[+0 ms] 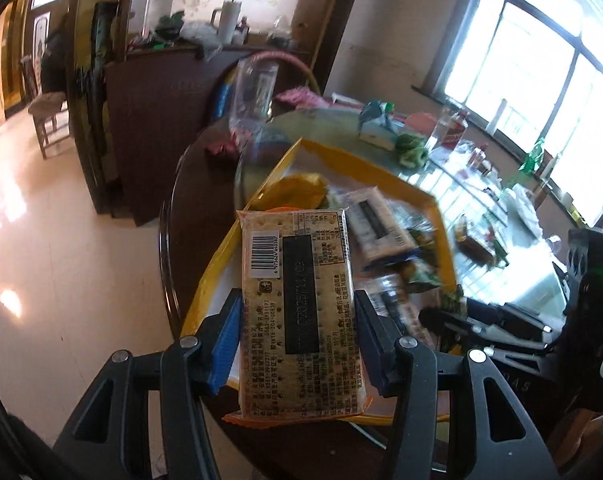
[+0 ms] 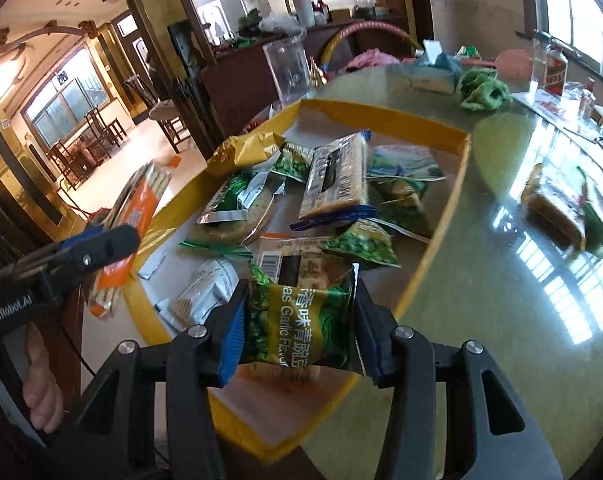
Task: Organize snacks
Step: 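Open both tools to drop the green bag and cracker box into the tray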
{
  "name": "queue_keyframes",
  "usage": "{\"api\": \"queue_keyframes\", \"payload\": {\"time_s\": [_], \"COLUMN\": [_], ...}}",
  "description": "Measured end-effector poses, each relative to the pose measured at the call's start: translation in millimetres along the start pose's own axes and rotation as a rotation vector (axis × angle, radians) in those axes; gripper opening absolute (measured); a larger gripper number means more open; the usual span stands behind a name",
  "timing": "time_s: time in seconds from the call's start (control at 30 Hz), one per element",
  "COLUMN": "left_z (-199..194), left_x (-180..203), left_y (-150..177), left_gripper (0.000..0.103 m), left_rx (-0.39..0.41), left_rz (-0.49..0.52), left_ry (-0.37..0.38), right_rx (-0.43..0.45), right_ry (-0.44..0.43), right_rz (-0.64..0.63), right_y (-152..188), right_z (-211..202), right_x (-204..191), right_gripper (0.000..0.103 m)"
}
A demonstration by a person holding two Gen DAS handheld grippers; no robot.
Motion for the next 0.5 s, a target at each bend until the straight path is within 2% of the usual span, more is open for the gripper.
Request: {"api": "queue_keyframes", "payload": {"time_s": [0.2, 0.33, 0.43, 0.5], "left_z": [15.9, 30.6, 36.2, 39.6], "left_x": [-10.3, -5.6, -1.2, -4.6], "left_y": [2.0, 1.7, 3.9, 3.6], "left_gripper": [0.053, 0.053, 0.055, 0.06], "left_rx": [-0.031, -0.053, -0.051, -0.051], "left_rz": [-0.016, 0.015, 0.072, 0.061], "left_ry": [0.009, 0.004, -0.025, -0.034], "right_rx": [-0.04, -0.038, -0.039, -0.031], "right_ry": [0.033, 0.072, 0.061, 0.057], "right_rz": [-0.001, 0.008, 0.005, 0.003], "right_y": [-4.7, -6.3, -7.2, -7.5], "right_z": [22.5, 29.1, 29.0, 26.9], "right_x": [3.4, 11.7, 9.3, 7.6], "right_gripper": [0.05, 0.052, 0.057, 0.065]}}
Point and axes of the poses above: each gripper's, at about its wrist camera, not at the fingertips, and z roughly the way its jaws point, x to its right, y to its underside, the point moved 7 cm from there along z, roughly the way its jaws point, and after that the axes turned 4 degrees about -y, right-handed, at the moved point
